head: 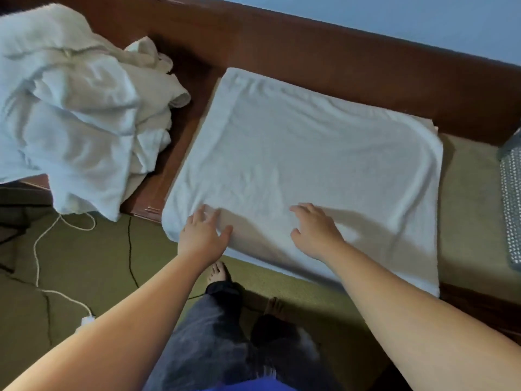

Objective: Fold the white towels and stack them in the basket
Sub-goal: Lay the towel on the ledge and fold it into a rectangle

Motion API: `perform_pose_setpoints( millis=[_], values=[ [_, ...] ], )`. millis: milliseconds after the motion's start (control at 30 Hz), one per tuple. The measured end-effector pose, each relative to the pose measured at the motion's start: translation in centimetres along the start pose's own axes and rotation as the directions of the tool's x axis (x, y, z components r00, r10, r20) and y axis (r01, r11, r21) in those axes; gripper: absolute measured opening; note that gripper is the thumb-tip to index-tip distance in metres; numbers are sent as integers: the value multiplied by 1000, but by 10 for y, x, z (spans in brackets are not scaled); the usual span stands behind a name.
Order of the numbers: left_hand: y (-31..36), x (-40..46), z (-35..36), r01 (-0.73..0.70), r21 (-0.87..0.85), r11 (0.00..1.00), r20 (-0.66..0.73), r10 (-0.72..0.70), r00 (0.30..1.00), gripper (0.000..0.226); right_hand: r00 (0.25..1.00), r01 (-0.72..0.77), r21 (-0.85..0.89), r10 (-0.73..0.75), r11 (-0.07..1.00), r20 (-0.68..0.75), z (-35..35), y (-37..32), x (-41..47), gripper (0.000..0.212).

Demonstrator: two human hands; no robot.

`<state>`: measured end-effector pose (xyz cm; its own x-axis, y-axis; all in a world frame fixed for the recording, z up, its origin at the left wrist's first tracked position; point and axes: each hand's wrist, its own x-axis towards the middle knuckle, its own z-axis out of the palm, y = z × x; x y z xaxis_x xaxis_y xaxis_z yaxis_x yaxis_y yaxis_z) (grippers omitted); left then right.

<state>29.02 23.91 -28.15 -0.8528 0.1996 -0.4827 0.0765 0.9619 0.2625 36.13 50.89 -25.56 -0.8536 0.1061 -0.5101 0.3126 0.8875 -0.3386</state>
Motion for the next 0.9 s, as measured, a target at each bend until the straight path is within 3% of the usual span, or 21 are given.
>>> perform_pose_setpoints(
  millis=[133,300,400,467,533,633,767,900],
  values=[
    [-50,22,-30,131,-60,990,-38,-133,990,65,956,240,-96,-218,966,198,-3,-101,69,64],
    [-84,57,-51,217,-182,959,-106,-238,965,63,865,477,-279,-388,834,319,5,-220,145,72],
    [-89,75,-58,225,-198,954,-81,-245,966,58,767,639,-405,-498,654,404,9,-269,182,75],
    [-90,83,-61,275,-204,939,-31,-287,957,47,686,726,-484,-556,488,470,8,-289,202,61],
    [-92,90,-63,309,-192,932,23,-310,950,40,635,768,-540,-525,345,567,1,-300,219,46],
    [-95,98,-63,275,-156,949,40,-272,961,44,627,779,-587,-306,223,716,-20,-305,240,28],
    [-100,99,-62,210,-197,958,-20,-219,976,39,648,762,-610,-268,217,713,-52,-289,270,12],
    [-97,91,-57,123,-302,945,-93,-158,983,29,715,699,-648,-309,303,627,-97,-260,299,25]
  ],
)
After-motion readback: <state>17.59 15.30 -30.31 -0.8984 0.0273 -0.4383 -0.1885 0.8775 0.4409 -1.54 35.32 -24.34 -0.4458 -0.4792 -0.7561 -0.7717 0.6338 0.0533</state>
